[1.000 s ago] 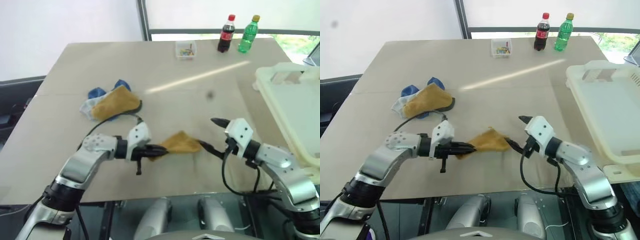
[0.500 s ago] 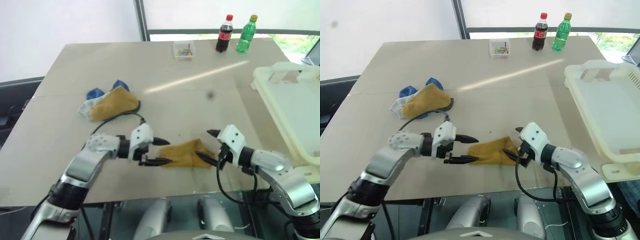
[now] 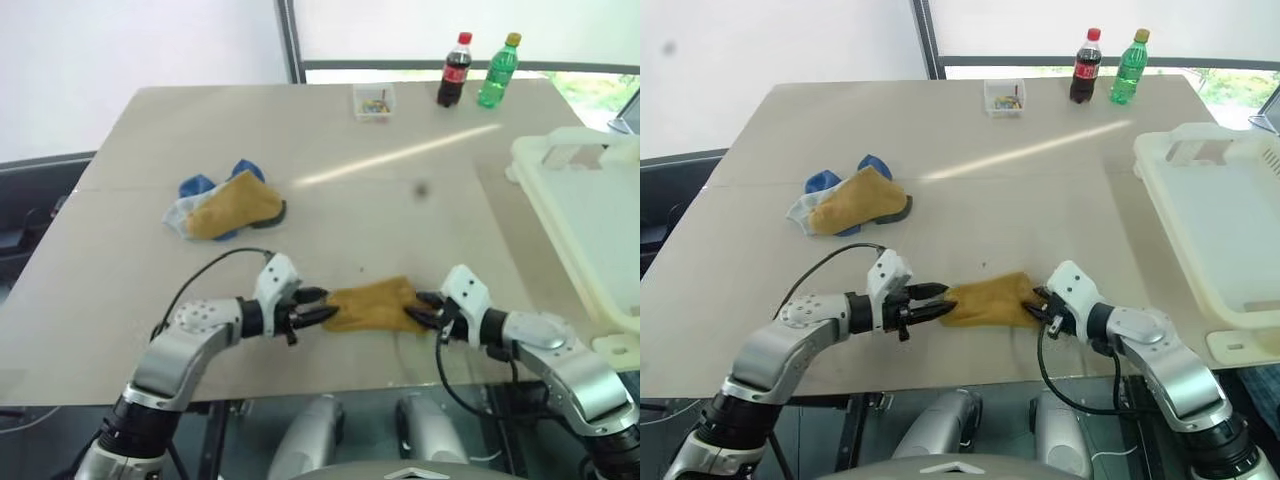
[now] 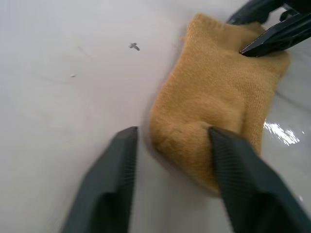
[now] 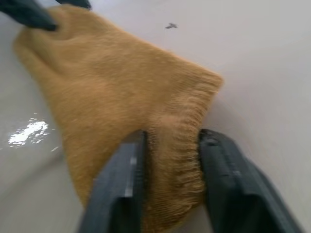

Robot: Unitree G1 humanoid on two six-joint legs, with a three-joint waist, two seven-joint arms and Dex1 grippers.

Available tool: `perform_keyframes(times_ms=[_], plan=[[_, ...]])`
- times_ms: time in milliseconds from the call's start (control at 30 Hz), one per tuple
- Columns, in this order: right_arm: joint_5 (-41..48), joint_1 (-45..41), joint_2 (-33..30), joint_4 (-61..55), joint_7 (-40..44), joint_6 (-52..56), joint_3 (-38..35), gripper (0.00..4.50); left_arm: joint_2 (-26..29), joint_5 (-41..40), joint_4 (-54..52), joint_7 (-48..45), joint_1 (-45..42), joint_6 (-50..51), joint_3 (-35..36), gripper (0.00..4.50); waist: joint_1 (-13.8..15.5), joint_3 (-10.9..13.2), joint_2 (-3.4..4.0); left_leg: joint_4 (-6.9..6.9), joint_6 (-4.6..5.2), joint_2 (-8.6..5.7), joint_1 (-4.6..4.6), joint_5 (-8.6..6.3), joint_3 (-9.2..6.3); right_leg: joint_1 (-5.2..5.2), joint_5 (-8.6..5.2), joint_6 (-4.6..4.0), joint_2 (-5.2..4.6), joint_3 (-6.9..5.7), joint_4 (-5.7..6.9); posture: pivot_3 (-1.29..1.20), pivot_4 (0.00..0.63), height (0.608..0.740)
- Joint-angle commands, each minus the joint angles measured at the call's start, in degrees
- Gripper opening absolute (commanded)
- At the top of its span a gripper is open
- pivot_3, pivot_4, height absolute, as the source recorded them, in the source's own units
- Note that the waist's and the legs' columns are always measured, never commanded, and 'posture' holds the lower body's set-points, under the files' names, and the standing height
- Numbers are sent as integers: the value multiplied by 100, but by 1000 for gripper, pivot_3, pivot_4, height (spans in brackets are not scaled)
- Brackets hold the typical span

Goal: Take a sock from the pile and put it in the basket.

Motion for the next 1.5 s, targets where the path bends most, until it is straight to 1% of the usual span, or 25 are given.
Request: perform_keyframes(times_ms=[33,67,200,300,433,467,500,533,567,600,633,667,700,767,867,967,1100,1200,1267,1367,1467,1500], plan=[[-82,120,-198,-73,18,-28,-122,83,-130,27,5,77,-124,154,-213,808,15,-2,0,1,0,0,0,0,0,1,0,0,0,0,0,0,150,740],[-76,121,-213,-74,-4,-22,-168,0,-198,15,24,114,-184,200,-240,47,17,-2,0,3,0,-3,1,0,0,3,0,0,1,-2,0,0,150,740],[-122,-33,-266,43,-50,-81,-205,0,-317,-13,98,210,-400,383,-235,47,37,-3,-2,8,0,-3,1,0,-1,7,0,1,2,-4,0,0,150,740],[-179,-105,-320,146,-22,-168,-208,0,-251,-83,39,199,-408,512,-106,47,32,-3,-1,10,0,-3,2,0,-2,8,0,1,3,-4,0,0,150,740],[-163,-95,-595,170,312,-368,-133,0,-183,-81,-29,214,-352,529,-49,47,28,-3,-1,10,0,-2,2,1,-2,8,0,1,3,-4,0,0,150,740],[-124,-144,-552,222,290,-401,-183,0,-165,-111,-59,216,-330,542,-24,47,29,-3,-2,10,0,-2,2,0,-2,8,0,1,2,-4,0,0,150,740],[-89,-193,-556,262,346,-451,-187,706,-154,-112,-94,263,-302,547,14,0,28,-3,-2,10,0,-2,2,0,-2,9,0,1,2,-4,0,0,150,740],[-65,-226,-558,289,389,-478,-186,803,-148,-115,-118,298,-283,553,41,0,28,-3,-2,10,0,-1,2,0,-2,9,0,1,1,-4,0,0,150,740],[-133,-267,-533,341,328,-567,-192,1116,-133,-127,-153,296,-266,546,62,0,18,-3,-2,10,0,-1,2,0,-2,8,0,1,1,-4,0,0,150,740],[-188,-289,-520,377,283,-636,-194,1667,-121,-132,-175,295,-257,534,70,0,15,-3,-2,10,0,0,2,0,-2,8,0,0,0,-3,0,0,150,740],[-219,-283,-536,358,288,-741,-206,1979,-107,-155,-265,333,-206,511,155,0,13,-3,-2,10,0,1,2,0,-2,8,0,0,0,-3,0,0,150,740],[-185,-270,-535,327,309,-791,-241,2533,-74,-171,-360,342,-153,462,241,0,8,-2,-1,10,0,1,2,0,-2,8,0,0,0,-3,0,0,150,740],[-74,-258,-543,276,382,-775,-297,2710,-36,-210,-458,337,-88,409,365,0,1,-2,-2,9,0,2,2,0,-2,7,0,0,0,-3,0,0,150,740],[105,-230,-570,187,513,-784,-408,2710,13,-214,-589,423,31,330,595,0,-10,0,-1,9,0,4,-2,0,-2,1,-1,-1,-2,-1,0,0,150,740],[431,-214,-538,3,650,-887,-718,2710,130,229,-583,714,147,-188,816,0,1,0,-1,8,-1,4,-3,0,-1,1,0,0,-3,-1,0,0,150,740],[662,-197,-499,-121,690,-962,-989,2710,52,663,-440,1209,61,-593,933,0,31,1,0,8,-1,4,-3,0,0,2,0,0,-7,1,-1,0,150,740],[1006,-338,-377,-209,717,-975,-1207,2710,-202,881,-195,1737,-277,-604,974,0,94,1,-1,8,-1,3,-3,0,0,2,0,0,-4,0,-2,0,150,740],[1010,-525,-276,-223,558,-927,-1198,2710,-231,779,-265,1602,-293,-436,842,0,94,2,-1,9,-1,3,-3,0,1,2,0,0,-2,-1,-2,0,150,740],[872,-620,-263,-165,546,-1010,-1059,2710,-248,693,-269,1482,-224,-331,745,0,90,2,-1,8,-1,3,-4,0,4,0,0,0,0,2,-2,0,150,740],[586,-739,-137,8,415,-1145,-821,2710,-131,761,-77,1196,-209,-49,319,0,95,2,-1,7,-1,2,-4,0,4,0,0,0,1,0,-2,0,150,740],[435,-838,12,122,255,-1103,-723,2710,-22,626,-56,721,-163,-93,84,0,96,0,-1,7,0,1,-4,0,2,0,0,0,4,-1,-1,0,150,740],[409,-859,17,139,262,-1086,-693,2710,41,464,-173,487,-110,-70,53,0,95,1,2,7,-1,1,-3,0,3,1,0,0,3,-1,-1,0,150,740]])
